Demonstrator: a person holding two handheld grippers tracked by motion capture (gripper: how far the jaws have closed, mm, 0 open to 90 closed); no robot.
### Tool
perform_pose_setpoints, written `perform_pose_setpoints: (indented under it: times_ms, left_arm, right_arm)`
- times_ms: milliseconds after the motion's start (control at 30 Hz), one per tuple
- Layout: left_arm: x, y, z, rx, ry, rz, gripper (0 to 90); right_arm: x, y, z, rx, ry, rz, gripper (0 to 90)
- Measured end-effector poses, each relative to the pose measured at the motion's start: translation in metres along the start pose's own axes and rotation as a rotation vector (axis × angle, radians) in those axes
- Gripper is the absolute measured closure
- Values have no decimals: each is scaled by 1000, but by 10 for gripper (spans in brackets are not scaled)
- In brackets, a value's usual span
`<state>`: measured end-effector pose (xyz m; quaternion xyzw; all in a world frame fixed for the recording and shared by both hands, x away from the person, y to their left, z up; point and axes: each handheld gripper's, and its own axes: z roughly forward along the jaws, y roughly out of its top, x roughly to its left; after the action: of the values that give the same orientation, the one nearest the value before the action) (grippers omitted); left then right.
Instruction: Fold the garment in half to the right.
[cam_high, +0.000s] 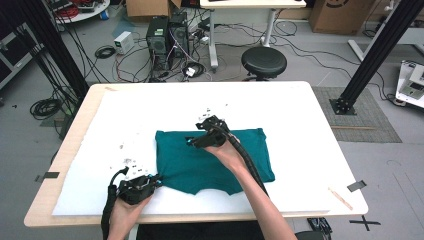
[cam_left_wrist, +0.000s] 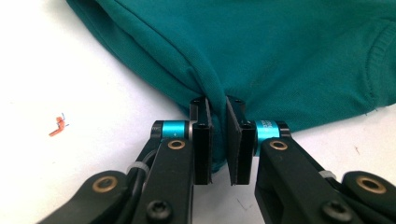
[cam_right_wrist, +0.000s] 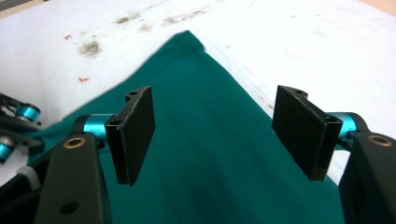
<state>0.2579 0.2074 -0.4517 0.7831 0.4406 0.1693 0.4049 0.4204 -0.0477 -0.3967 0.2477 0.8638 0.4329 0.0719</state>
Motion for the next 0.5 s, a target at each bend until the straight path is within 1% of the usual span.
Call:
perform_pose_setpoints:
  times_ms: [33, 133, 200, 233, 300, 400, 500]
  left_arm:
    - [0, 0, 0, 1, 1, 1, 821]
    - [0, 0, 0, -1, 1, 0, 821]
    - [0, 0, 0, 1, 1, 3, 821]
    - [0, 0, 0, 1, 1, 2, 820]
    - [1, 0, 0, 0, -8, -7, 820]
    - [2, 0, 0, 3, -12, -15, 821]
    - [4, 0, 0, 4, -25, -39, 820]
  right_arm:
    - [1, 4, 6, 7, 15, -6, 310]
    - [3, 11, 20, 11, 37, -12, 320]
    - [3, 15, 31, 23, 52, -4, 318]
    - [2, 17, 35, 33, 61, -11, 317]
    - [1, 19, 45, 37, 71, -18, 316]
    - [-1, 23, 58, 63, 81, -17, 306]
    - [-1, 28, 70, 83, 76, -17, 306]
